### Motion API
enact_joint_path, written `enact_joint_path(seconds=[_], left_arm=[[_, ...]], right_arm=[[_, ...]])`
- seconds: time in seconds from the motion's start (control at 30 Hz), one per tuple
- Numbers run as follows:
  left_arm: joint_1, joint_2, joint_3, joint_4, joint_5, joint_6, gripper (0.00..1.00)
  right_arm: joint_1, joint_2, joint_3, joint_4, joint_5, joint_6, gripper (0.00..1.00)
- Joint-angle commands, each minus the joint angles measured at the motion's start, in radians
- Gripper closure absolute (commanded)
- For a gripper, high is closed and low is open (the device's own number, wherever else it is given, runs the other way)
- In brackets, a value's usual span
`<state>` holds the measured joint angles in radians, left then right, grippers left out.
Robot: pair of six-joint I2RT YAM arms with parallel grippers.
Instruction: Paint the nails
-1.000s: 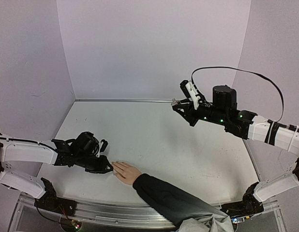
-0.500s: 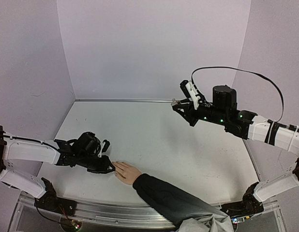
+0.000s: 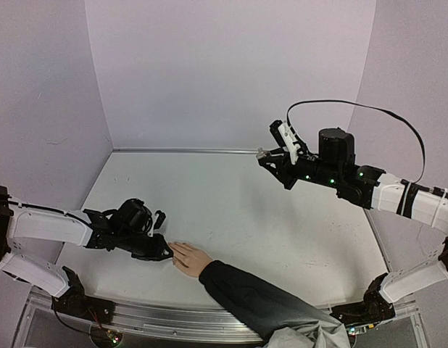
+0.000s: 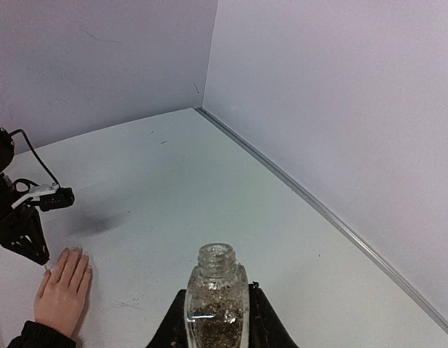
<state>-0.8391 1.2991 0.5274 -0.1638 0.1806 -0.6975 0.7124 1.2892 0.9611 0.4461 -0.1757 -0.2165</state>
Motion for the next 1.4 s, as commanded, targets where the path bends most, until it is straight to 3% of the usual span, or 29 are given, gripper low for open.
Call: enact_joint_path(seconds=[0.0,0.57,0.83,1.37], left_arm=[[-0.005,0.006,0.022,0.037,-0.029,0.004,1.0],[-0.001,-0.002,0.014,0.029,-0.087,0.004,1.0],[0.023,-0.084,0.029,-0.076,-0.131,0.048,1.0],[0.003,-0.092,0.023,-0.048,-0.041,0.015,1.0]], right_arm=[[0.004,-0.002,0.034,0.056,-0.009,-0.003,1.0],[0.004,0.009,0.045,0.053,-0.004,-0.004,1.0],[0.004,0.004,0.042,0.052,-0.009,-0.004,1.0],[0.004,-0.01,0.03,0.053,-0.019,-0.001,1.0]])
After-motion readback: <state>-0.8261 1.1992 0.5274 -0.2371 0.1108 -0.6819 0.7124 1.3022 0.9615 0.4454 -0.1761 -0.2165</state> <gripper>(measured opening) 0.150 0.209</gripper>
